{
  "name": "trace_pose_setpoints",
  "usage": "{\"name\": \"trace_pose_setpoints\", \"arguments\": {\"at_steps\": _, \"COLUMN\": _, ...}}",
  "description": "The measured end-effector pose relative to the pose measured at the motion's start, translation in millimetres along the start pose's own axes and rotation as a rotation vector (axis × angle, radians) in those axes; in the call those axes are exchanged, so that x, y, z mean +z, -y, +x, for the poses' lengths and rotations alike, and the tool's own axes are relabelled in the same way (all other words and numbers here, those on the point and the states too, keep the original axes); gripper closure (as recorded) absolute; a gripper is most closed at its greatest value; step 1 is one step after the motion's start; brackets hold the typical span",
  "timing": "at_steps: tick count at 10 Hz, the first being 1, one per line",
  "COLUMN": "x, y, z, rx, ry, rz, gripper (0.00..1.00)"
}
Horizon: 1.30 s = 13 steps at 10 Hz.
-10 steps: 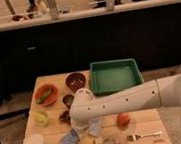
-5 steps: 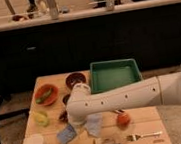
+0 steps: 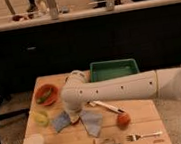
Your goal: Place sponge in tray
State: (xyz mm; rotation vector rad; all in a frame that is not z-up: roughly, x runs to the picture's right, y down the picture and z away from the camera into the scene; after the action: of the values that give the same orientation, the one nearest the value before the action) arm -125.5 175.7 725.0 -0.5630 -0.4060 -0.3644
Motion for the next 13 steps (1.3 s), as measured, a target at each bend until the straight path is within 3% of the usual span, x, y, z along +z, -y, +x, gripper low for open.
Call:
{"name": "trace_pose_setpoints", "arguments": {"at_steps": 10, "x": -4, "y": 9, "z": 7, "rx": 0.025, "ry": -0.012, "rz": 0.014, "gripper": 1.00}}
{"name": "trace_pose_setpoints", "arguments": {"at_steps": 13, "x": -8, "y": 25, "z": 31, "rx": 0.078, "ry": -0.051, "rz": 0.054, "gripper": 1.00}}
